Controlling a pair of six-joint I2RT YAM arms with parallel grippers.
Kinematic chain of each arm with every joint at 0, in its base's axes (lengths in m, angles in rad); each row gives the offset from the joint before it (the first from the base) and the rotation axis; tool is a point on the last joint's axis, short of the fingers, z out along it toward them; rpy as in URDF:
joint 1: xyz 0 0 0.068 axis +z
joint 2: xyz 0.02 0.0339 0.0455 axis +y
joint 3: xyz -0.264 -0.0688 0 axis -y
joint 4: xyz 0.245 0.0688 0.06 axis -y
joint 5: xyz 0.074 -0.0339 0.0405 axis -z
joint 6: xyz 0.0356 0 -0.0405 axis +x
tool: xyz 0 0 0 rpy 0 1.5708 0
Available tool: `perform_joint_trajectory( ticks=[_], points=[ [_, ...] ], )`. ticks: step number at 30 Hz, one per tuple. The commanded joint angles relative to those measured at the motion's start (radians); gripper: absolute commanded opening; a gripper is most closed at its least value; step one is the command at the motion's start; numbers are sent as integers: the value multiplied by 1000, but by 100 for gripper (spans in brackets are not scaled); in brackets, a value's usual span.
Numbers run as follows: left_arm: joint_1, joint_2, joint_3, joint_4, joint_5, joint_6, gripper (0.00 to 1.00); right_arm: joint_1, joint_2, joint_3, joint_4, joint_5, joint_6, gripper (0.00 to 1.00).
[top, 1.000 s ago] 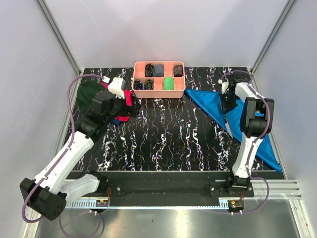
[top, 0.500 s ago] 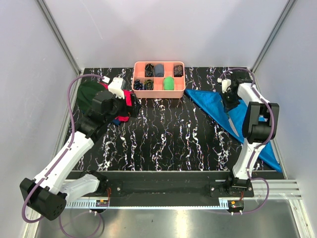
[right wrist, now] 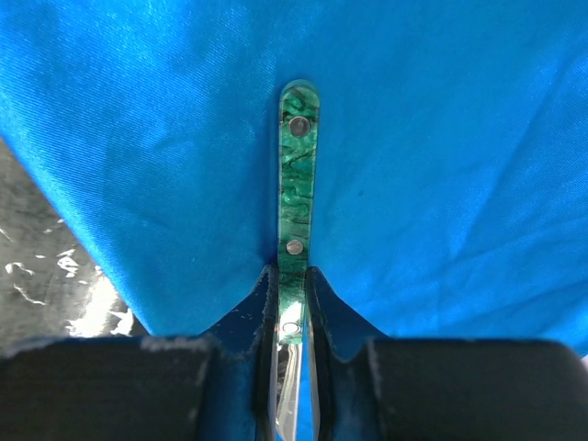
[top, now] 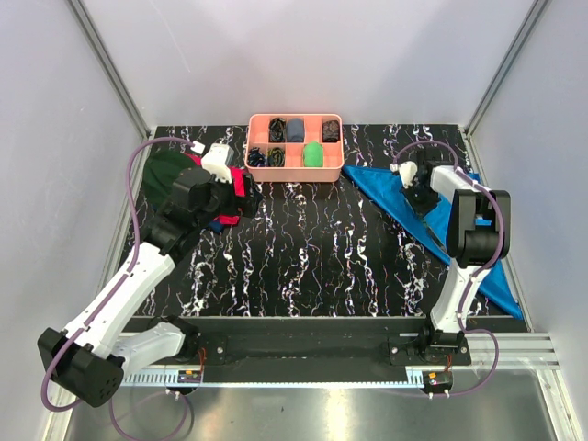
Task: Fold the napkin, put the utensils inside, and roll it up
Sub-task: Place the utensil onto the napkin
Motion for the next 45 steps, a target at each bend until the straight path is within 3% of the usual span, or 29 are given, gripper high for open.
perform_joint_trajectory(
  ticks=[1, 24, 45],
  points=[
    [3, 3, 12, 52, 8, -9, 99, 8, -71, -26, 79, 49, -81, 0],
    [3, 5, 10, 55, 9, -11, 99, 28, -80, -131, 174, 108, -181, 6],
    [3, 8, 12, 53, 38, -20, 99, 56, -149, -74, 179, 83, -48, 34]
  ],
)
